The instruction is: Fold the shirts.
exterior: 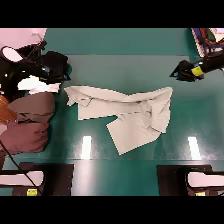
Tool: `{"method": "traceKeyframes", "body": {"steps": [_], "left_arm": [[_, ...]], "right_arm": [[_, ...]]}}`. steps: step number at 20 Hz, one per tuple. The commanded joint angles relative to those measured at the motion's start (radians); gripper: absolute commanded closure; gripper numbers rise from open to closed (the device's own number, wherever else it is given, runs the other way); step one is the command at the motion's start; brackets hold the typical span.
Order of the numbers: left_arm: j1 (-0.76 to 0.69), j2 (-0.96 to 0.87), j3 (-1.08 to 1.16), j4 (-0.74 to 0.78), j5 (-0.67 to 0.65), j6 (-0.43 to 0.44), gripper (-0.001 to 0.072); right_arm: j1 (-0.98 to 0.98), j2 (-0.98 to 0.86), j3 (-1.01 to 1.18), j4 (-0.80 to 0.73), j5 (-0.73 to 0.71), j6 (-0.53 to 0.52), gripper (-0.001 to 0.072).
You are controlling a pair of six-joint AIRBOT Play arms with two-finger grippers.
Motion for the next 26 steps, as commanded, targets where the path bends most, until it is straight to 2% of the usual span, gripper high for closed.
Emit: {"method": "traceKeyframes", "body": {"steps": [1,5,9,13,16,18,20,21,22,26], "left_arm": [[0.013,0.086,-0.122,0.028,-0.086,0.000,0.0099],[0.013,0.183,-0.433,-0.018,-0.028,0.011,0.0098],[0.013,0.180,-0.626,-0.186,0.102,0.083,0.0099],[0.003,0.180,-0.689,-0.201,0.165,0.088,0.0099],[-0.095,0.180,-0.692,-0.202,0.239,0.093,0.0100],[-0.151,0.180,-0.692,-0.202,0.303,0.060,0.0120],[-0.163,0.180,-0.692,-0.208,0.322,0.043,0.0490],[-0.163,0.180,-0.691,-0.206,0.335,0.043,0.0617],[-0.163,0.180,-0.686,-0.216,0.337,0.042,0.0685],[-0.121,0.187,-0.562,-0.207,0.196,0.060,0.0686]], "right_arm": [[-0.050,0.111,-0.124,0.032,0.035,-0.053,0.0342],[-0.064,0.254,-0.317,0.032,-0.006,-0.059,0.0346],[-0.064,0.324,-0.413,0.032,-0.054,-0.059,0.0347],[-0.064,0.330,-0.423,0.032,-0.055,-0.059,0.0347],[-0.064,0.330,-0.423,0.032,-0.063,-0.059,0.0346],[-0.064,0.330,-0.423,0.032,-0.060,-0.059,0.0347],[-0.064,0.330,-0.423,0.030,-0.058,-0.059,0.0347],[-0.065,0.330,-0.423,0.026,-0.058,-0.059,0.0347],[-0.070,0.330,-0.423,0.023,-0.058,-0.059,0.0346],[-0.160,0.330,-0.450,0.019,-0.032,-0.063,0.0342]]}}
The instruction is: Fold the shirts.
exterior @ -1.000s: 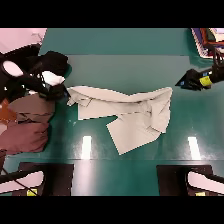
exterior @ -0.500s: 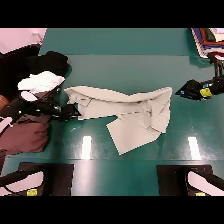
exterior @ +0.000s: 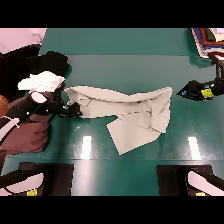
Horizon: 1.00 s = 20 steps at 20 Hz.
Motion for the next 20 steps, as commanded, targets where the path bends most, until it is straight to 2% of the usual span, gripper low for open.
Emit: {"method": "traceKeyframes", "body": {"steps": [1,2,4,6,9,11,17,18,20], "left_arm": [[0.040,0.015,0.105,0.000,-0.116,0.011,0.0685],[0.055,0.023,0.138,0.000,-0.141,0.010,0.0686],[0.061,0.030,0.182,0.003,-0.150,0.010,0.0685],[0.061,0.030,0.190,-0.004,-0.150,0.009,0.0685],[0.061,0.030,0.190,-0.003,-0.151,0.009,0.0686],[0.061,0.030,0.190,-0.003,-0.149,0.002,0.0685],[0.061,0.030,0.190,-0.003,-0.151,0.002,0.0686],[0.061,0.030,0.190,-0.003,-0.155,0.002,0.0686],[0.061,0.030,0.190,0.004,-0.166,0.002,0.0686]], "right_arm": [[-0.089,-0.001,-0.050,-0.002,0.013,-0.015,0.0293],[-0.127,-0.006,-0.095,0.002,-0.015,-0.034,0.0229],[-0.166,-0.056,-0.167,0.010,-0.074,-0.055,0.0232],[-0.169,-0.136,-0.201,0.042,-0.125,-0.100,0.0267],[-0.167,-0.259,-0.199,0.220,-0.225,-0.174,0.0269],[-0.166,-0.335,-0.175,0.274,-0.244,-0.191,0.0271],[-0.048,-0.468,-0.035,0.192,-0.206,-0.185,0.0282],[-0.028,-0.474,-0.027,0.163,-0.203,-0.182,0.0330],[-0.002,-0.472,-0.026,0.116,-0.195,-0.182,0.0597]]}}
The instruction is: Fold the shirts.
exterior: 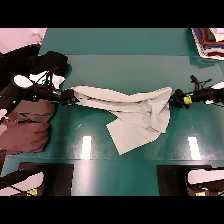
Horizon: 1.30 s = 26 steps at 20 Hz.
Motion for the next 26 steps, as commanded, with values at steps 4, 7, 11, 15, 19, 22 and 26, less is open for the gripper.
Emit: {"method": "traceKeyframes", "body": {"steps": [4,7,11,15,19,22,26], "left_arm": [[0.001,0.101,0.045,0.085,-0.056,-0.022,0.0687],[0.001,0.269,0.201,0.185,-0.055,-0.083,0.0687],[0.001,0.435,0.511,0.204,-0.010,-0.103,0.0686],[0.001,0.459,0.866,0.203,-0.039,-0.138,0.0687],[0.001,0.459,1.108,0.204,-0.025,-0.182,0.0687],[0.001,0.459,1.196,0.200,-0.011,-0.212,0.0688],[0.001,0.449,1.177,0.201,-0.029,-0.223,0.0687]], "right_arm": [[0.011,0.118,0.023,-0.082,0.014,0.000,0.0701],[-0.068,0.318,0.106,-0.082,0.087,0.000,0.0702],[-0.116,0.552,0.363,-0.076,0.157,0.002,0.0702],[-0.116,0.716,0.628,-0.084,0.117,0.054,0.0701],[-0.116,0.807,0.827,-0.160,0.093,0.117,0.0702],[-0.116,0.806,0.955,-0.250,0.129,0.161,0.0703],[-0.116,0.722,1.105,-0.258,0.209,0.205,0.0704]]}}
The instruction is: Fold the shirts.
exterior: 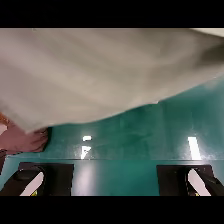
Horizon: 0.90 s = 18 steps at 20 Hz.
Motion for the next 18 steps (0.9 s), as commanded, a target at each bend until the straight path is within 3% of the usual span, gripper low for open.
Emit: {"method": "traceKeyframes", "body": {"steps": [1,4,6,12,15,18], "left_arm": [[-0.001,-0.007,-0.015,0.015,-0.003,-0.014,0.0688],[-0.001,-0.028,-0.205,0.089,-0.028,-0.055,0.0687],[-0.001,-0.085,-0.348,0.082,-0.056,-0.058,0.0686],[-0.001,-0.465,-0.612,0.058,-0.103,-0.045,0.0686],[-0.001,-0.671,-0.615,0.048,-0.057,-0.043,0.0686],[-0.001,-0.799,-0.608,0.021,0.123,0.017,0.0686]], "right_arm": [[-0.001,-0.064,0.128,-0.036,0.061,0.052,0.0704],[-0.001,-0.138,0.130,-0.035,0.081,0.083,0.0705],[0.001,-0.190,0.021,-0.034,0.123,0.104,0.0705],[0.107,-0.489,-0.395,-0.116,0.252,0.106,0.0704],[0.156,-0.671,-0.456,-0.140,0.160,0.089,0.0705],[0.189,-0.820,-0.381,-0.140,0.029,0.025,0.0704]]}}
